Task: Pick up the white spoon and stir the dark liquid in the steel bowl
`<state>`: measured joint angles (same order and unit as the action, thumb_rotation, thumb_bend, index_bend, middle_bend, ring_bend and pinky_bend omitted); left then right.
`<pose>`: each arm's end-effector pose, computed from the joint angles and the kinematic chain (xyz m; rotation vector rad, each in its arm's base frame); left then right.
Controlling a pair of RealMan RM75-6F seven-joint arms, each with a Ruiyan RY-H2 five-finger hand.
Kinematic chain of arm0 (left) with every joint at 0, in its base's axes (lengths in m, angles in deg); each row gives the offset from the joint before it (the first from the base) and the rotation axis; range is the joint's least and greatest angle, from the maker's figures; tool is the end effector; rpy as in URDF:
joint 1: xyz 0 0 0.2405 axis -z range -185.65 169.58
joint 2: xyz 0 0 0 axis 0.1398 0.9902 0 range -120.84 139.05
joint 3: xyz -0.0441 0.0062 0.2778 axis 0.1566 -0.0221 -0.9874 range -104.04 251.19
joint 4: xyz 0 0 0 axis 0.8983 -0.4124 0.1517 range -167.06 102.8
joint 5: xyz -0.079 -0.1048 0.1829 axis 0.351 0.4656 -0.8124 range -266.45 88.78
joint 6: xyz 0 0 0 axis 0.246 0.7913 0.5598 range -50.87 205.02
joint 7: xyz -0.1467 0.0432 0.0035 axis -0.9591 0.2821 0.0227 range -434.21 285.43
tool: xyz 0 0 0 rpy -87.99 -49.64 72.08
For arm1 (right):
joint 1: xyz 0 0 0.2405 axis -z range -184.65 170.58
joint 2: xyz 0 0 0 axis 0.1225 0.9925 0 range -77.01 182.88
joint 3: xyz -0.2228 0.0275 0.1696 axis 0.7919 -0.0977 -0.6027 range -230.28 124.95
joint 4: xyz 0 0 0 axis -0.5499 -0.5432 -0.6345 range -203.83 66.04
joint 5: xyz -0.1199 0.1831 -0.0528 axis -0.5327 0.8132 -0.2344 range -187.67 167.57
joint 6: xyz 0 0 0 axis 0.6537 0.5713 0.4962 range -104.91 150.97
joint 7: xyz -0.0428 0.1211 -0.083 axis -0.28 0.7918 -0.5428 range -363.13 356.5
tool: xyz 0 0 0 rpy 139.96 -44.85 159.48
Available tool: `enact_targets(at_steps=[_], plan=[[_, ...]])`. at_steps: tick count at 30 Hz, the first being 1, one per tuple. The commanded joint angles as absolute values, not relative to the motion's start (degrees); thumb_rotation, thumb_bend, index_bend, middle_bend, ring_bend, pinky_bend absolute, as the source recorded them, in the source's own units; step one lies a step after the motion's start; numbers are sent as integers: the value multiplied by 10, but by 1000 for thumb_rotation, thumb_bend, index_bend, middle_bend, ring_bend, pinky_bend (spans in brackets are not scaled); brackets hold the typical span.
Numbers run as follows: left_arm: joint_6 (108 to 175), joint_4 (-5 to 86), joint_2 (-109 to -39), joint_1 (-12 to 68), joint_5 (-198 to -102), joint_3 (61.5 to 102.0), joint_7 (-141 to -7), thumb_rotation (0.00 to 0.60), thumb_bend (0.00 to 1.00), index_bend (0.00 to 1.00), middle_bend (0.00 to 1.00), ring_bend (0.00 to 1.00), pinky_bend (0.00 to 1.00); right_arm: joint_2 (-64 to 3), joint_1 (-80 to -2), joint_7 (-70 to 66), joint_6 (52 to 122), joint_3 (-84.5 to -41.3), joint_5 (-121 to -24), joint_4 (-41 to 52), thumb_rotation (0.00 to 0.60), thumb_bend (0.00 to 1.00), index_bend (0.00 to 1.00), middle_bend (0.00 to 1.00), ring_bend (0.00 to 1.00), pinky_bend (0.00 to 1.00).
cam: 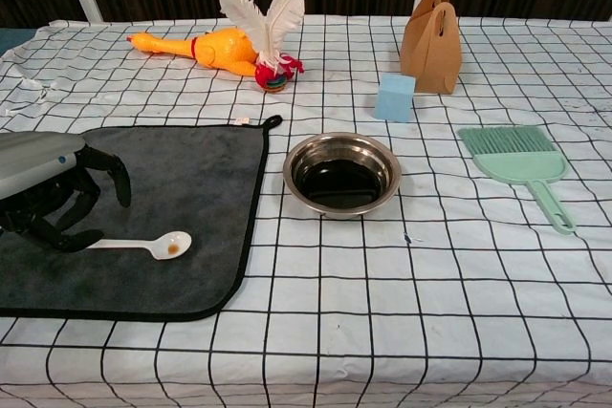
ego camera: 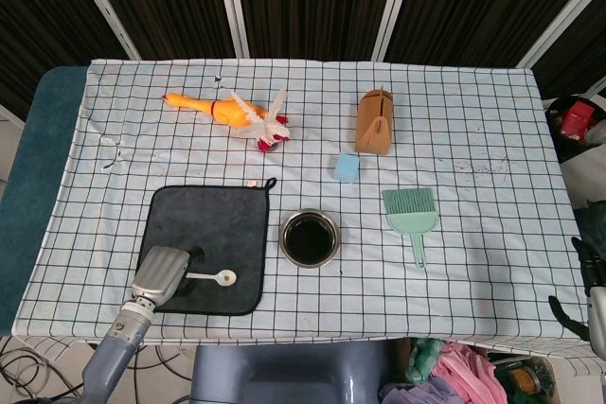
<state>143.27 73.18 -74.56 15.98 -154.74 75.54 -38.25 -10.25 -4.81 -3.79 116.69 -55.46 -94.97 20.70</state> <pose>-0.2096 0.2441 -0.0162 -1.8211 -1.0380 -0.7441 -0.3642 -0.1483 0.1889 1.2435 -0.8106 0.8363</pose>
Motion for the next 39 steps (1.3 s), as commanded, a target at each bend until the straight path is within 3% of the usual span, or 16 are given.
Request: enact_targets(at_steps=[1,39], plan=[[1435,727,-749,160,-1543,754,-379,600,308,415,761,782,773,-102,-48,-37,1166,-556,-950,206,600,220,0,107,224,289],[1419,674,-766,173,-1496,745,-397,600,377,482,761,788,774,-102,-44,-28,1158,-570,-942,198,600,219,0,107,224,289]])
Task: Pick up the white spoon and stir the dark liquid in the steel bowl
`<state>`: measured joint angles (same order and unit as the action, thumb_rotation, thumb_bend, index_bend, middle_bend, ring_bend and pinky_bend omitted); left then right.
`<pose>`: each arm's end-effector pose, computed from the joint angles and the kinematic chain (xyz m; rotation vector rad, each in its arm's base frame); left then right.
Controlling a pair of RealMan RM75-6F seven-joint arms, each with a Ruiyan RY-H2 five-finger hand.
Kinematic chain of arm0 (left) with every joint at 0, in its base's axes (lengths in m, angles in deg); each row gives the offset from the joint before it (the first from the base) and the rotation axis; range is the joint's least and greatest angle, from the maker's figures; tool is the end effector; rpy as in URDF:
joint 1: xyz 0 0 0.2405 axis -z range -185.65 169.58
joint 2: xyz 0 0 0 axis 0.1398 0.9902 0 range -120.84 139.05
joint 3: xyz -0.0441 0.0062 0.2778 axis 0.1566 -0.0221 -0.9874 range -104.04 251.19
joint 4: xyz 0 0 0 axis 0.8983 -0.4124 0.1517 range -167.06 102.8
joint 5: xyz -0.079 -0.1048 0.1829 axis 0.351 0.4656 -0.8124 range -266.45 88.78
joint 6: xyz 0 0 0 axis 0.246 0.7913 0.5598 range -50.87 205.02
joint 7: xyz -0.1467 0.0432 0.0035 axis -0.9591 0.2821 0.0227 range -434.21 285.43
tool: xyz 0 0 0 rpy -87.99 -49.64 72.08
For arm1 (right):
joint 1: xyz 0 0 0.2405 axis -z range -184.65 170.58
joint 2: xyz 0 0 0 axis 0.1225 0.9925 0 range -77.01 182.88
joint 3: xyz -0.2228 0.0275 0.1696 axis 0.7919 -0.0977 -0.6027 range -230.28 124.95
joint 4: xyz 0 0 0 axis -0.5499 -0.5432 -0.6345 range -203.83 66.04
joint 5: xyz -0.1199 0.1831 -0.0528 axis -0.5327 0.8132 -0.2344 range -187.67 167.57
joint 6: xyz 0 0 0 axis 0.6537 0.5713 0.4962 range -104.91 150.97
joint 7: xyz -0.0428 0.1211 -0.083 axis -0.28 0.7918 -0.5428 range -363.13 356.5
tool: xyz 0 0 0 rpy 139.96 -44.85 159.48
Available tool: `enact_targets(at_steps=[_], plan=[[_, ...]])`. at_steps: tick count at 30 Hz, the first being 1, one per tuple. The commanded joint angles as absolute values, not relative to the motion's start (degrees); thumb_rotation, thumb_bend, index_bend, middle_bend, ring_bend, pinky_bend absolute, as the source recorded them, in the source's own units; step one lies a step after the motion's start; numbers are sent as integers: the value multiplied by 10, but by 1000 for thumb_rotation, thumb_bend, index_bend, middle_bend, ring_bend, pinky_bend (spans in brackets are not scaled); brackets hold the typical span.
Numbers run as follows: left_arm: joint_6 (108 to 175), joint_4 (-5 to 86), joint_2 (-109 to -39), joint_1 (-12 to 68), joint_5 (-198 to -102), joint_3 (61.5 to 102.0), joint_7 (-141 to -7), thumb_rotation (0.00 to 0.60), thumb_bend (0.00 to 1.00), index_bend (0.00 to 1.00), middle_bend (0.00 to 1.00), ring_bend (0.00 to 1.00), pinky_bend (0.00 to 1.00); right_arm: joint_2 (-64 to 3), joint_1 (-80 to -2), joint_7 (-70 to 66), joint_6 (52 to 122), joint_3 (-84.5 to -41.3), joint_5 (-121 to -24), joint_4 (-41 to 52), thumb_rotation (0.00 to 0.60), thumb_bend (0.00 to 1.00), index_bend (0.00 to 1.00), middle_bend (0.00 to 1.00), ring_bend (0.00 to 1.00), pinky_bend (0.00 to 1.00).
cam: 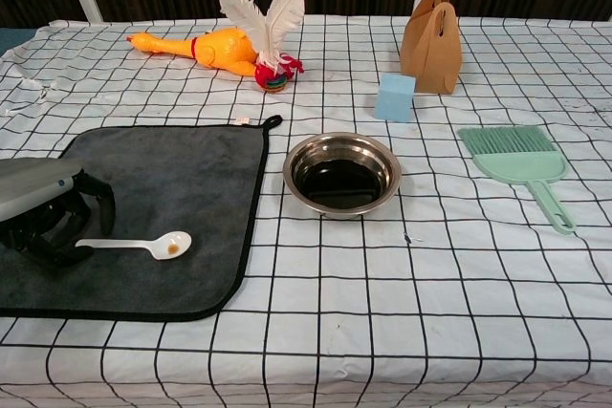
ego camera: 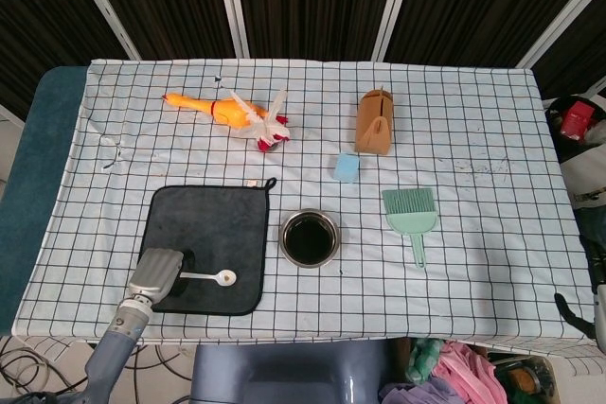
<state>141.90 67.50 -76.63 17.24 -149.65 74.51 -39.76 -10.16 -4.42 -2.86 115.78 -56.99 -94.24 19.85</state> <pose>-0.2361 0.2505 -0.0318 -1.7989 -1.0892 -0.6448 -0.3691 -0.1512 0.1938 1.2227 -0.8097 0.8329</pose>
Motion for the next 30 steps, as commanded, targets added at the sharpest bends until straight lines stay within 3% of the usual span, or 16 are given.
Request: enact_targets(at_steps=[1,30], plan=[[1419,673,-767,173,-1495,744,-397,600,382,483,761,788,774,-102,-44,-28,1157,-570,-942,198,600,219,0,107,224,289],[1425,671,-775,184,-1485,740,-383,600,421,509,759,787,774,-102,-42,-26,1156,-574,-943,197,600,220,0,107,224,288]])
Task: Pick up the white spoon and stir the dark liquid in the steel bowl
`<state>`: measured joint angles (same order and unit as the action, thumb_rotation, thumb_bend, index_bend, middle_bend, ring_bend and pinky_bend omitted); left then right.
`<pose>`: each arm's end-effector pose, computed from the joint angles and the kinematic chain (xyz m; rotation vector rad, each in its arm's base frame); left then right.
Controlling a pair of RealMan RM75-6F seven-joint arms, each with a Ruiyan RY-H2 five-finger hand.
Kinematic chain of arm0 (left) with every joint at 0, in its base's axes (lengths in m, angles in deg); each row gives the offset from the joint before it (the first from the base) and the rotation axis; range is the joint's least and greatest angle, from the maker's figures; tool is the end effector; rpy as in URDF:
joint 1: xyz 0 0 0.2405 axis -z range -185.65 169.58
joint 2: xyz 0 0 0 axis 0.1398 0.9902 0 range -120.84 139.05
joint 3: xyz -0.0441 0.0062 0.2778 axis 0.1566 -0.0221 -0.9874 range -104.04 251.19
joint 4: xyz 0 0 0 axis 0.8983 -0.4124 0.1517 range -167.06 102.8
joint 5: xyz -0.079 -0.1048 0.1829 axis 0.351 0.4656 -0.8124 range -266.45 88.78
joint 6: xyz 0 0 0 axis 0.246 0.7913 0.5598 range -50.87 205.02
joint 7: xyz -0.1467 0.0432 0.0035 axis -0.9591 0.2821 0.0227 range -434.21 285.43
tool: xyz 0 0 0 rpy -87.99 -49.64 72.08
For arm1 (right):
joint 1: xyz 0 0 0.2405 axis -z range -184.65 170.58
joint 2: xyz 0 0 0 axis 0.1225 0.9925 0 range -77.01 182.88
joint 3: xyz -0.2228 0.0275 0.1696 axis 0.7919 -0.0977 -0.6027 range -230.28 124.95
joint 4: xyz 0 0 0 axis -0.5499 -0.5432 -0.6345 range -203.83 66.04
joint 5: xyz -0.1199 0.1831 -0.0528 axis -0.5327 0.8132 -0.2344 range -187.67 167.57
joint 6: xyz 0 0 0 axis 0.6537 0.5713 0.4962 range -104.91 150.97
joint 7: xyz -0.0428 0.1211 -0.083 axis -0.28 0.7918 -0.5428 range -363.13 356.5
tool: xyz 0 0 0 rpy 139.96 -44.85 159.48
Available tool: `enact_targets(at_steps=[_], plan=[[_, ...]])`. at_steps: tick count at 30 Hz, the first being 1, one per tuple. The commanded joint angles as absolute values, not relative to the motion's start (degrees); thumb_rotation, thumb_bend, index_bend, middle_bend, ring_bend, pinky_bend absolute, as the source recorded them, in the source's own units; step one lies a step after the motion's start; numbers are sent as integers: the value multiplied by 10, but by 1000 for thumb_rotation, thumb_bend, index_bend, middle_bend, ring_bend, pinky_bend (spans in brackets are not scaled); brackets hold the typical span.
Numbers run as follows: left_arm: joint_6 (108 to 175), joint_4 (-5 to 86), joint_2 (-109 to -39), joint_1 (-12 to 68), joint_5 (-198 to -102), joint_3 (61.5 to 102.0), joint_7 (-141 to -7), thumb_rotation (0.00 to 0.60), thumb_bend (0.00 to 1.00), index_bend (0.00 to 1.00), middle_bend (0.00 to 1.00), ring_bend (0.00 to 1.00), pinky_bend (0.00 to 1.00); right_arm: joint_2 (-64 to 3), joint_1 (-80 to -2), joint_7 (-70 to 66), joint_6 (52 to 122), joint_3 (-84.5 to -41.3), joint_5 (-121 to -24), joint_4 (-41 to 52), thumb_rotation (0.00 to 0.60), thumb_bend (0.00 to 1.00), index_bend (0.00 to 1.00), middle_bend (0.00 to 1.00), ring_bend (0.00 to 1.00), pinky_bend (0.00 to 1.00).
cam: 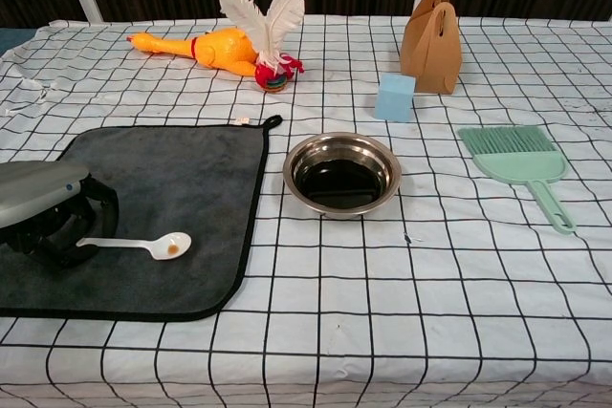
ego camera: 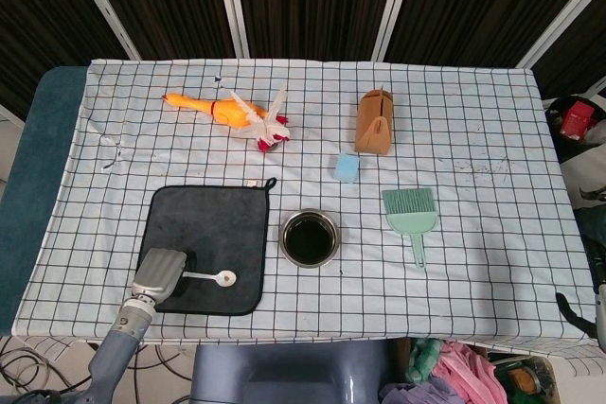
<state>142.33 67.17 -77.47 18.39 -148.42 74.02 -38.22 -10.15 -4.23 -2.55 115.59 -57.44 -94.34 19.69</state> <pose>-0.2333 0.2523 -0.0366 -1.8137 -1.0705 -0.6275 -0.3696 -0.1517 0.1948 1.2191 -0.8093 0.8364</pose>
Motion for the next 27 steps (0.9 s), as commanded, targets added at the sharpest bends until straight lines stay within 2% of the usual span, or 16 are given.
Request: enact_targets(at_steps=[1,27], plan=[[1425,670,-775,184,-1485,740,-383,600,421,509,759,787,774,-102,-42,-26,1155,-574,-943,197,600,219,0,107,224,289],[1446,654,-780,179,-1499,745,-402,600,460,561,783,807,776,-101,-41,-26,1154,-577,-943,199,600,219,0,107,224,288]])
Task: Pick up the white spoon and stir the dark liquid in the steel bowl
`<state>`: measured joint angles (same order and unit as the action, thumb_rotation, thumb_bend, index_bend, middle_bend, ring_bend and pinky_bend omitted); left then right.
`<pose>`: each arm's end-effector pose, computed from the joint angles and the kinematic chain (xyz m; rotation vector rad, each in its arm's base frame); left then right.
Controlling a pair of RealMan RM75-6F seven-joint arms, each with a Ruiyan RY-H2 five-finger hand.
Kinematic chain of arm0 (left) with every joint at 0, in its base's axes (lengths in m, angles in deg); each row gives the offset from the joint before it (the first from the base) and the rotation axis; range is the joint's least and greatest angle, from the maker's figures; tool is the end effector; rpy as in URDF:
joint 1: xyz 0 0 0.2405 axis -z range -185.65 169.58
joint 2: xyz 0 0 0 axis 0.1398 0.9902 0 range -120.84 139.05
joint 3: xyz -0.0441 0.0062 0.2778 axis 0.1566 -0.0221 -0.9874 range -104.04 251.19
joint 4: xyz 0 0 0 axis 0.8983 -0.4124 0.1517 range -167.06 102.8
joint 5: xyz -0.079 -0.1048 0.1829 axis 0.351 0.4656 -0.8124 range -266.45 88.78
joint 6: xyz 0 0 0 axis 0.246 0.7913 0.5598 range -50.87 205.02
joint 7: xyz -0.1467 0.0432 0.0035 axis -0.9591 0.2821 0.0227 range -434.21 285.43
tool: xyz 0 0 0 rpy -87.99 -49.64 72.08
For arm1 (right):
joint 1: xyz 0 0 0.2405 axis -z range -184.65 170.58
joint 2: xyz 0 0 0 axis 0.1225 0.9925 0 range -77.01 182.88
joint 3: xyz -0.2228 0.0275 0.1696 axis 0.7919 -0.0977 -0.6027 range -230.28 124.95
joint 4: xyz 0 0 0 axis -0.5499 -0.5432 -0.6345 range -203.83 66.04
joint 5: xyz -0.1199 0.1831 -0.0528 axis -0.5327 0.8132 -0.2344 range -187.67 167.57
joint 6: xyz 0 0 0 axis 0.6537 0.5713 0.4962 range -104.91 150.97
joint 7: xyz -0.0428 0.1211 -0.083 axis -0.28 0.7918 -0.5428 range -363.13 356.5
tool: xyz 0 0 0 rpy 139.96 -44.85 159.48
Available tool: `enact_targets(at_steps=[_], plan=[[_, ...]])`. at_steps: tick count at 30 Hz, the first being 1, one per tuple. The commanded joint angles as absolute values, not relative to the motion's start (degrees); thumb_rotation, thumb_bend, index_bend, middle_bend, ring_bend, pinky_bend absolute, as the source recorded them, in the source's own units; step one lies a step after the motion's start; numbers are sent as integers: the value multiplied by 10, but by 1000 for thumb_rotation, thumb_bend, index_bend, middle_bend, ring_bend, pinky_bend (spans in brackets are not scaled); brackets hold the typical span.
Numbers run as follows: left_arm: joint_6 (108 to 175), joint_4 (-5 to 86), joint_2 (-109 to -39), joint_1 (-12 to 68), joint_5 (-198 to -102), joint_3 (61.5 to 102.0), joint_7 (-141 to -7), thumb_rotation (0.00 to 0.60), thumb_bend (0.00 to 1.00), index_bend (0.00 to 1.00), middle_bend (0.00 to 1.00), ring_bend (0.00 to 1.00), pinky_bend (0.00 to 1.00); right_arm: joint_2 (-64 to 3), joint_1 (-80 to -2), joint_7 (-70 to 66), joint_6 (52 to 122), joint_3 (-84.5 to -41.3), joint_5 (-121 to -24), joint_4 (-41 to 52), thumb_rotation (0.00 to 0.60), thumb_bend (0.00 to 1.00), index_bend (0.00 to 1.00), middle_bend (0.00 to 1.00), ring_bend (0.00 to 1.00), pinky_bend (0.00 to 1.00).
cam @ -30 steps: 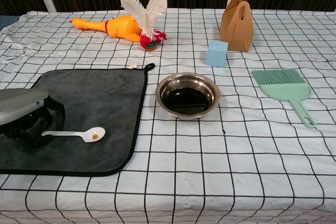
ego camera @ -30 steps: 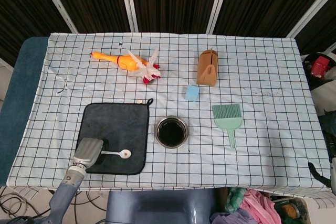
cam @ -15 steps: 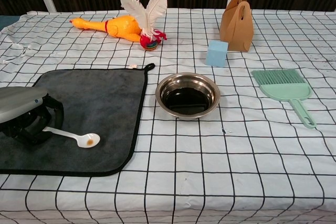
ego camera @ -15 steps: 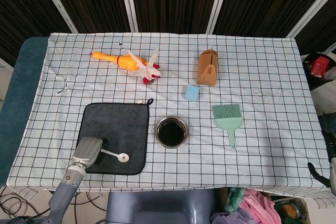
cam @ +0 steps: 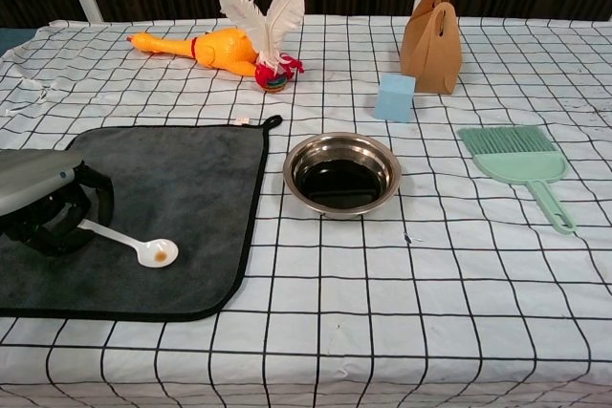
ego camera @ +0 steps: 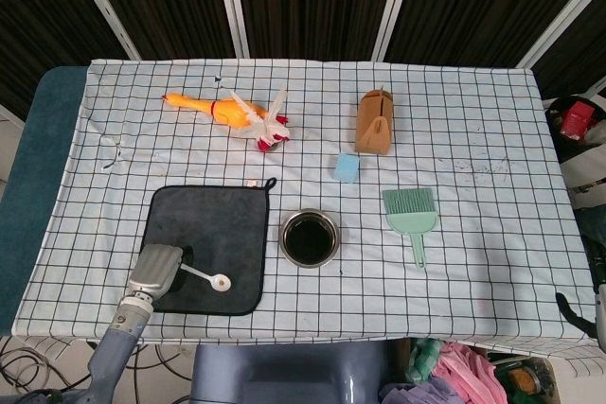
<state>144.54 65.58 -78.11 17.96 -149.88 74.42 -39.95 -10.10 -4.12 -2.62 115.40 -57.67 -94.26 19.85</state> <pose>-0.2358 0.2573 -0.0325 -1.7655 -1.0515 -0.6650 -0.3696 -0.1519 0.1951 1.2162 -0.8112 0.8352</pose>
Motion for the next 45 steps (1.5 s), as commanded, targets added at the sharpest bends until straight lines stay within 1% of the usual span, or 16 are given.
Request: enact_targets(at_steps=[1,11,16,18,21,23,26,29,32,34,37,41,45], plan=[[1446,654,-780,178,-1499,745,-403,600,464,562,784,807,776,-101,-41,-26,1154,-577,-943,199,600,219,0,107,224,288],[1468,657,-763,171,-1519,761,-434,600,498,577,790,814,776,-100,-40,-27,1154,-577,-943,200,600,219,0,107,224,289],[1481,661,-744,178,-1538,784,-442,600,524,590,798,813,776,-100,-40,-27,1154,-578,-944,201,600,219,0,108,224,288],[1486,666,-736,189,-1544,798,-425,600,526,593,801,813,776,-100,-41,-26,1152,-577,-945,200,600,219,0,107,224,288],[1497,683,-725,220,-1561,834,-380,600,526,602,806,813,776,-102,-43,-24,1148,-577,-944,199,600,219,0,107,224,288],[1495,690,-722,231,-1560,845,-365,600,526,607,809,813,776,-102,-44,-23,1146,-577,-944,198,600,219,0,107,224,288],[1481,701,-716,266,-1561,877,-333,600,526,611,810,814,777,-104,-46,-21,1141,-575,-945,195,600,219,0,107,224,289],[1459,697,-715,308,-1562,900,-285,600,526,613,811,814,777,-106,-48,-17,1134,-575,-941,191,600,220,0,107,224,288],[1428,671,-722,362,-1571,916,-231,600,525,625,812,814,777,-109,-49,-12,1127,-576,-935,185,600,219,0,107,224,288],[1397,631,-737,410,-1586,929,-196,600,524,638,813,814,777,-111,-50,-8,1119,-576,-929,181,600,219,0,107,224,289],[1377,584,-758,447,-1593,935,-186,600,524,651,816,814,777,-114,-51,-5,1115,-577,-925,175,600,219,0,107,224,288],[1341,510,-784,502,-1613,932,-159,600,525,653,814,814,777,-117,-53,-1,1109,-579,-917,167,600,219,0,107,224,288],[1302,448,-800,552,-1645,916,-140,600,524,658,813,814,777,-119,-54,2,1103,-581,-910,160,600,219,0,107,224,288]])
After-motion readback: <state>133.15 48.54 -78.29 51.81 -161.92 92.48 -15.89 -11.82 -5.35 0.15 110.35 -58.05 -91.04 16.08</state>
